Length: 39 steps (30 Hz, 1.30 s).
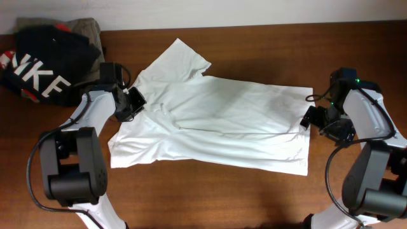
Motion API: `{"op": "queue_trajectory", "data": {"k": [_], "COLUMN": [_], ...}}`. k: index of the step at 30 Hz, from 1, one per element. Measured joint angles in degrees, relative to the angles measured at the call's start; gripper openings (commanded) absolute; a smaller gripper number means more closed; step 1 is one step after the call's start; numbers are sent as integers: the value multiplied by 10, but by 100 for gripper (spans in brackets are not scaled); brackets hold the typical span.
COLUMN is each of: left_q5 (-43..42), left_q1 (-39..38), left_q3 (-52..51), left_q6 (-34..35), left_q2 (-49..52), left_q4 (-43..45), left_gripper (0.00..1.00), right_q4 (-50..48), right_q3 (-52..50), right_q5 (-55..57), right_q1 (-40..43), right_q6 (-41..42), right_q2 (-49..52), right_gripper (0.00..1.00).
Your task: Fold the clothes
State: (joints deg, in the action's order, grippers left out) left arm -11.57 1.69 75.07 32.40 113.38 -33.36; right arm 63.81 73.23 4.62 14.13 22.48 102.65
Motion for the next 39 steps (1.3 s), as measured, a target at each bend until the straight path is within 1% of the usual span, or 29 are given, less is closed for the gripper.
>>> {"op": "queue_trajectory", "data": {"k": [5,10,11,12,13,14,15,16,18,20,21,22,23,27,29,31,34,39], "left_q5": [0,0,0,0,-2,-6,-10,-19,-47,-77,-89,-94,-94,-74,-65,-60,-55,-53], "left_q1": [-4,-28,-35,-37,-38,-38,-38,-37,-39,-49,-61,-72,-86,-142,-162,-167,-167,-174], "left_q3": [0,1,1,1,2,10,19,48,121,186,219,240,259,339,411,440,447,447], "left_q6": [0,0,0,0,-6,-20,-34,-50,-104,-158,-181,-197,-210,-254,-282,-295,-304,-324], "left_q2": [0,0,0,0,0,1,1,1,1,1,1,1,1,16,74,126,218,255], "left_q4": [35,92,104,109,111,105,97,63,24,5,5,5,5,8,5,6,15,24], "left_gripper": [13,13,13,17,33,56,70,82,83,82,81,77,74,77,78,77,77,77], "right_q4": [0,0,0,1,5,10,17,27,45,52,55,60,64,83,99,118,130,134], "right_q3": [0,0,0,0,0,0,4,20,72,128,150,165,176,179,179,179,179,179], "right_q5": [0,0,0,0,0,0,0,-1,-7,-40,-56,-73,-91,-126,-134,-137,-138,-138], "right_q1": [0,0,0,0,0,0,0,0,0,0,0,0,0,0,0,0,0,0], "right_q6": [0,0,0,0,0,0,0,0,-7,-43,-59,-75,-93,-122,-127,-129,-134,-135], "right_q2": [0,0,0,0,0,0,0,2,4,5,5,5,5,5,5,5,5,5], "right_gripper": [99,99,99,99,99,99,99,99,99,99,99,99,99,99,99,99,99,99]}}
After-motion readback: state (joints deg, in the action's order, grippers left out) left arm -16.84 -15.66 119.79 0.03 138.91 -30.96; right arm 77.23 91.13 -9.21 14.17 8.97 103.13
